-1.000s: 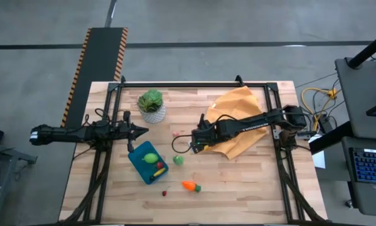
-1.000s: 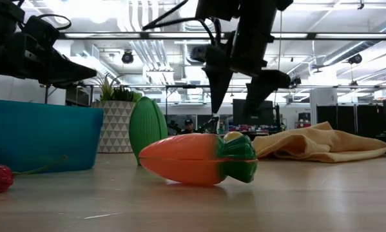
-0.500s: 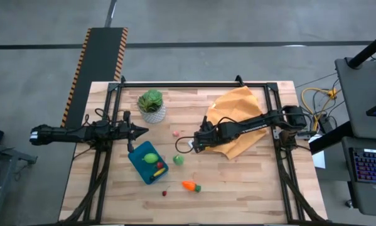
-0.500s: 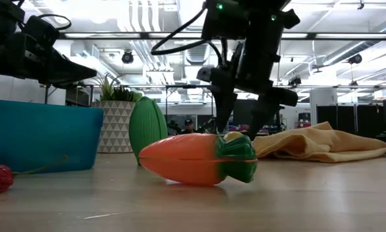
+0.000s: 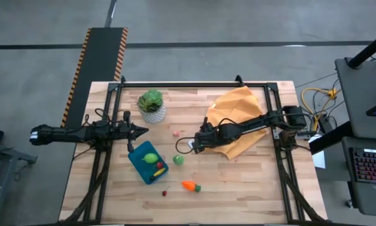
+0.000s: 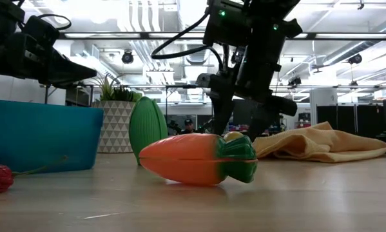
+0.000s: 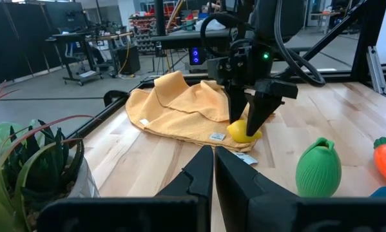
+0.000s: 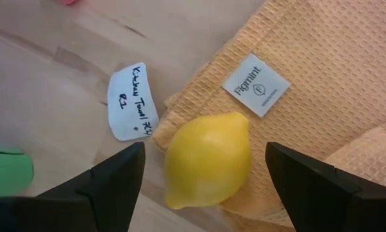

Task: Pick and placing Produce into tupperware
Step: Put the yellow lemon into the blue bin

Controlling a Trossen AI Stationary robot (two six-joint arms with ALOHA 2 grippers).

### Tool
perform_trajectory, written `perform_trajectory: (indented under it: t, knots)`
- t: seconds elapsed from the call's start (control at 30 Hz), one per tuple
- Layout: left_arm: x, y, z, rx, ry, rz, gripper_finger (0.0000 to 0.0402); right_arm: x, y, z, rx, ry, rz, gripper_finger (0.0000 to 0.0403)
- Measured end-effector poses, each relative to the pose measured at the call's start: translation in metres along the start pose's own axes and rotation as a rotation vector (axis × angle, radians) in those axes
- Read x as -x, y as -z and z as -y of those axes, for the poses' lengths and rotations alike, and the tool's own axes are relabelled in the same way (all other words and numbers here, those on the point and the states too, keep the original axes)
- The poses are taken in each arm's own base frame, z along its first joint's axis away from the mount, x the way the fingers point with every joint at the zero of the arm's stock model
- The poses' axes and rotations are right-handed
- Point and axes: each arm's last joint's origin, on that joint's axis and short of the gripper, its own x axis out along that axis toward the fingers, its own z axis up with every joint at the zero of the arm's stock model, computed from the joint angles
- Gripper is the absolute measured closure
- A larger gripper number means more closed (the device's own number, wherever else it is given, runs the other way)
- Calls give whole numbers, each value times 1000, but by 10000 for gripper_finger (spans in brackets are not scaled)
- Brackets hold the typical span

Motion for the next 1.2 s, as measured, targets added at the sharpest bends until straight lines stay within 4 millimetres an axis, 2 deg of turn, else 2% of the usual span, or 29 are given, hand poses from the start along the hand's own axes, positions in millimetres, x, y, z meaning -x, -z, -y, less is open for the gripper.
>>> perform_trajectory:
  t: [0.73,1.2]
  knots:
    - [0,0,0,-1,0,0,402,-11,10,5,-3,-38,7,90]
    - [0,0,0,1,0,0,402,-11,11,5,-2,-45,-15,139]
